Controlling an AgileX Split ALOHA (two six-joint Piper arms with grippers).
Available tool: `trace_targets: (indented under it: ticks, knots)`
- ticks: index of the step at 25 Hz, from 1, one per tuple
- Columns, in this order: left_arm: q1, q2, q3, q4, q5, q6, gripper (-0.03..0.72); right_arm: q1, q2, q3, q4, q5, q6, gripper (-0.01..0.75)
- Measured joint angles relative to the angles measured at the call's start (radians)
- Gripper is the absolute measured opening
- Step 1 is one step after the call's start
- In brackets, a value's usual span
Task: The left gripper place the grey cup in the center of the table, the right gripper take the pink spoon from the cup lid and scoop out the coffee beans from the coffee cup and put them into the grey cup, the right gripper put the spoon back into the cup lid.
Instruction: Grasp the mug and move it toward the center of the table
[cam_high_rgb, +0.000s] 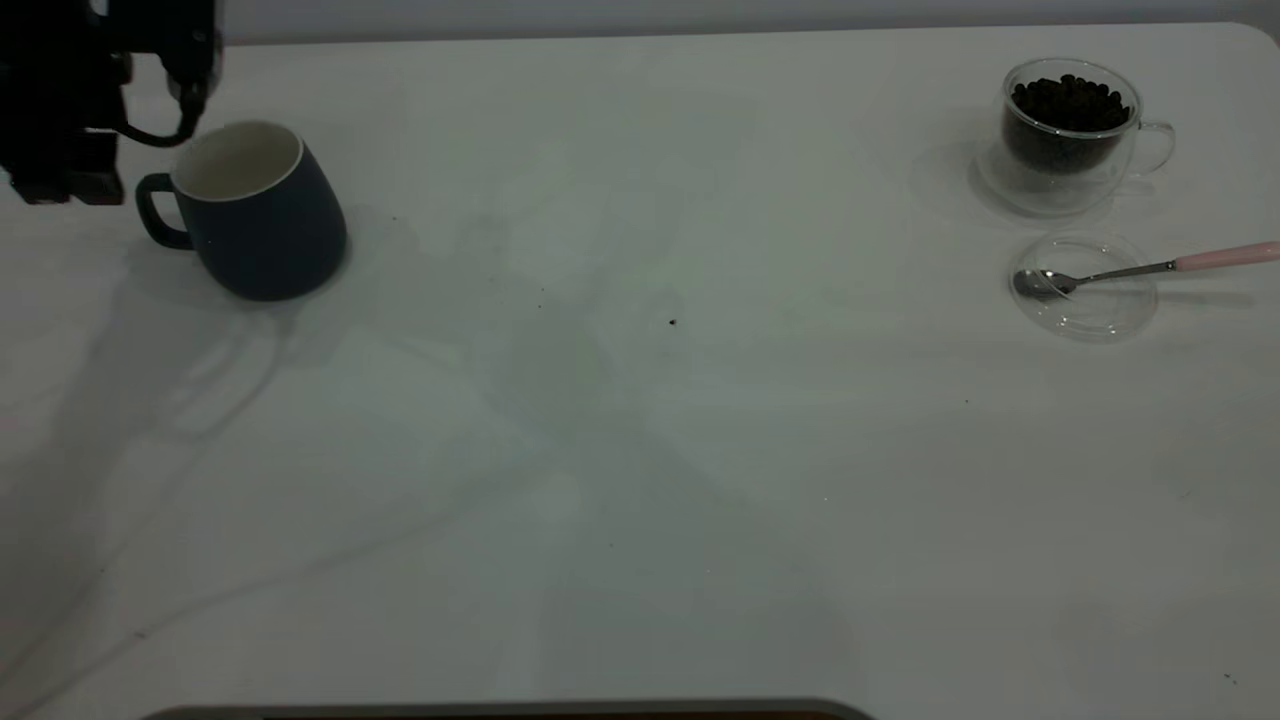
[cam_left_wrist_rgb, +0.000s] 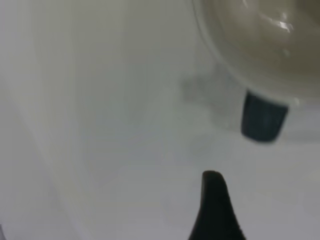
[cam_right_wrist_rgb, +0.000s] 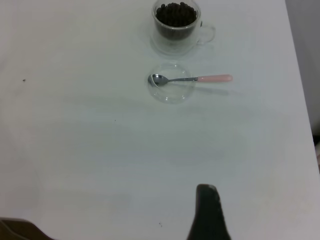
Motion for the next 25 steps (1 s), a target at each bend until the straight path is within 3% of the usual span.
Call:
trace_targets:
  ticks: [13,25]
  knots:
    - [-0.077,0.079,-0.012,0.008,-0.086,0.008,0.588,0.0,0.0,0.0,0.0,0.0,0.0,0.588]
    - [-0.308,0.088,-0.015,0.005,-0.157,-0.059,0.588,0.0,0.0,0.0,0.0,0.0,0.0,0.588]
